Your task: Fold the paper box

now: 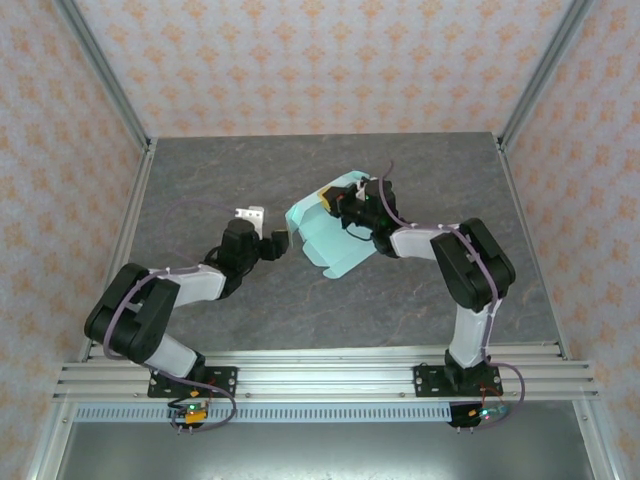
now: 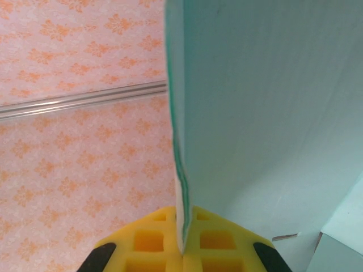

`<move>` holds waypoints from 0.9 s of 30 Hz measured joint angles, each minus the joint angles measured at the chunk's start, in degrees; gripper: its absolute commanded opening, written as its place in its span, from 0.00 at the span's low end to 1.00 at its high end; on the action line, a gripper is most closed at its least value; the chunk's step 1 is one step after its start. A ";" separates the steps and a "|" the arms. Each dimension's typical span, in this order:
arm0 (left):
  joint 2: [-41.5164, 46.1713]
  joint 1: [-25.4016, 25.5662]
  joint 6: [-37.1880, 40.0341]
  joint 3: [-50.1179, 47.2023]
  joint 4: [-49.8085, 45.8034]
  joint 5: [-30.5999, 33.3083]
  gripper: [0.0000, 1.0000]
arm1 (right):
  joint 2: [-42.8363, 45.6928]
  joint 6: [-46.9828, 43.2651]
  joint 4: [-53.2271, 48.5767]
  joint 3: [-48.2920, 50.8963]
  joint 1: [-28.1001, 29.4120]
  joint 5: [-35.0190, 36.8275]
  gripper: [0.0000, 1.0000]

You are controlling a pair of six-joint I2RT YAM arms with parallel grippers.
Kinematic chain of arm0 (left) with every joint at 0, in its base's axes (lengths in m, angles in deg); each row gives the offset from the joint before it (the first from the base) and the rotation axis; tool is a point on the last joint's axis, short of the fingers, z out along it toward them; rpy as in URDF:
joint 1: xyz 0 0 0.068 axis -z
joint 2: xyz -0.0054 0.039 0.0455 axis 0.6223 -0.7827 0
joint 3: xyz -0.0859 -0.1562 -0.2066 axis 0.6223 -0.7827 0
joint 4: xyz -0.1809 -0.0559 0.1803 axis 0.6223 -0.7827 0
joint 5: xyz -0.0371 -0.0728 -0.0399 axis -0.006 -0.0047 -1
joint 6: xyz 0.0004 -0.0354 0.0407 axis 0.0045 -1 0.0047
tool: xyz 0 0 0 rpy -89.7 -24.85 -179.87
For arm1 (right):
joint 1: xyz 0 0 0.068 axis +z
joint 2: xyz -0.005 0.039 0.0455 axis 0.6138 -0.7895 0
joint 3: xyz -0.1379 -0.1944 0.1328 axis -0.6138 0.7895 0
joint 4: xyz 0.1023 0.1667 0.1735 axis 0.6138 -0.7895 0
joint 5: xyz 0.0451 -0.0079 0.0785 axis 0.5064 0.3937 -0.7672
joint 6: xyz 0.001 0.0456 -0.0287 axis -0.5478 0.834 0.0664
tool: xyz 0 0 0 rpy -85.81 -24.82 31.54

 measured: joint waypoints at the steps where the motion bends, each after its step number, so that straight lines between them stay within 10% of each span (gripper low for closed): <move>1: -0.57 0.11 0.39 0.02 0.61 -0.28 0.71 | -0.52 -0.02 0.52 0.00 0.00 -0.02 0.00; 14: -5.07 0.37 3.39 3.39 1.11 -4.90 0.47 | -5.44 -0.90 8.33 1.09 -0.28 -0.68 0.00; 27: -6.14 5.01 3.21 5.31 3.32 -5.79 0.54 | -6.95 -0.85 12.79 2.73 -0.37 -2.27 0.00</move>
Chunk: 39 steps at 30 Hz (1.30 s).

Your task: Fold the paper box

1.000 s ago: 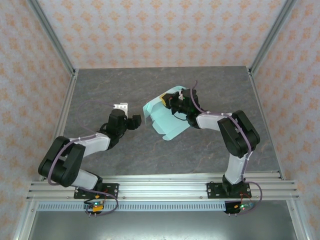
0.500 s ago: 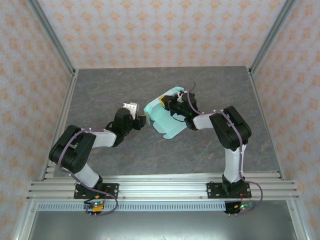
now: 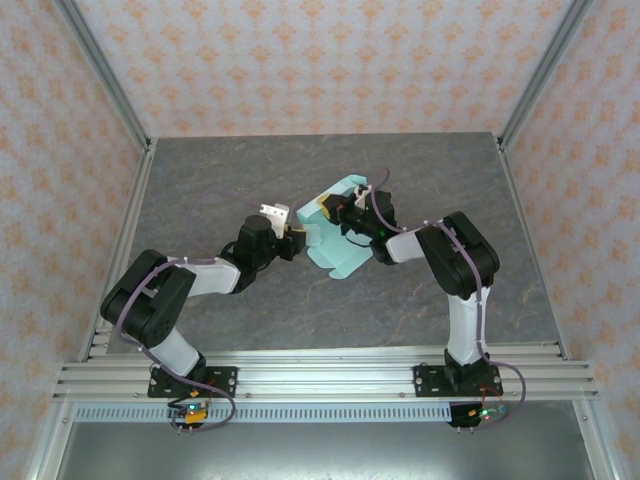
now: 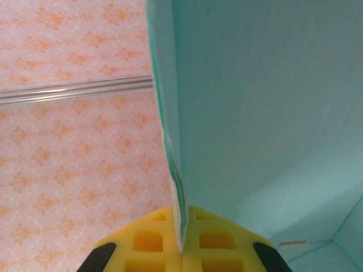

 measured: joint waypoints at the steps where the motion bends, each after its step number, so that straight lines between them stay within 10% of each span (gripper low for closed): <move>1: -0.81 0.24 -0.39 0.09 0.57 0.26 0.55 | 0.00 0.02 0.39 0.35 0.00 0.15 0.00; 20: -8.15 4.33 -4.87 4.15 3.63 5.64 0.54 | 0.79 3.15 7.91 6.40 1.49 11.85 0.00; 39: -16.55 8.04 -9.99 7.48 12.50 16.98 0.33 | 2.64 5.22 10.16 9.68 4.26 21.40 0.00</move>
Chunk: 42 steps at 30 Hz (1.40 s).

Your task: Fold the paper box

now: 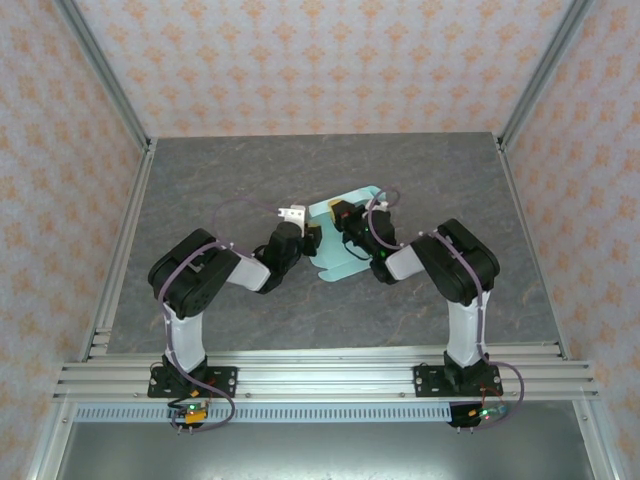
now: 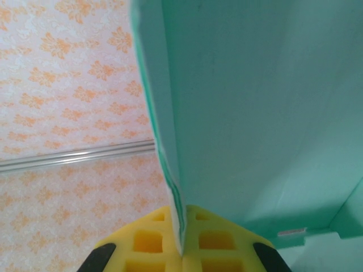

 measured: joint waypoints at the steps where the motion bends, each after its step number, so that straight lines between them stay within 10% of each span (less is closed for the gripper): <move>1: -0.74 0.15 -0.20 0.48 0.39 0.22 0.33 | 0.28 0.00 -0.07 0.39 0.07 0.81 0.00; 13: -4.76 0.70 -2.99 4.28 2.34 1.11 0.18 | 2.16 1.51 -0.81 2.34 1.25 7.76 0.07; 25: -5.46 0.83 -1.57 4.59 3.06 1.25 0.11 | 10.08 0.20 -4.24 9.66 3.58 4.50 0.36; 42: 0.07 0.87 7.87 1.14 -0.24 0.17 0.11 | 52.68 -32.98 -52.17 6.34 -4.07 -1.20 0.41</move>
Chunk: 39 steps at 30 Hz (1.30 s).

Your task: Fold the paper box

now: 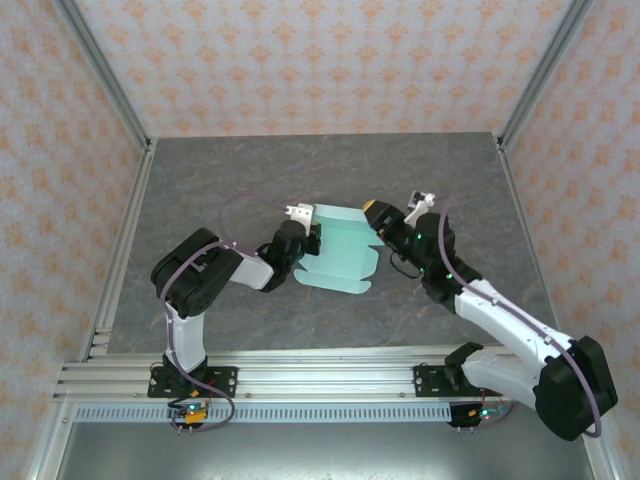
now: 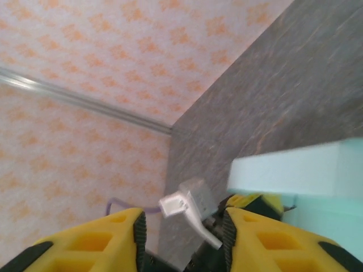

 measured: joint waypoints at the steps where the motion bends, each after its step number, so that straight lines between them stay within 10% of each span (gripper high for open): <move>1: 0.09 0.04 0.74 -0.11 0.02 -0.20 0.11 | -1.18 -1.99 -3.13 -2.60 -1.97 -0.72 0.43; 6: 0.09 0.81 4.26 -0.96 0.13 -1.07 0.11 | -14.43 -15.65 -21.66 -19.80 -9.70 -6.27 0.59; 17: -0.74 1.33 7.63 -0.98 1.36 -2.45 0.15 | -38.29 -37.00 -34.36 -33.03 -10.21 -23.39 0.61; 39: -1.20 1.33 5.31 -2.47 7.30 -5.09 0.10 | -41.48 -45.38 -37.38 -32.79 -7.26 -29.22 0.45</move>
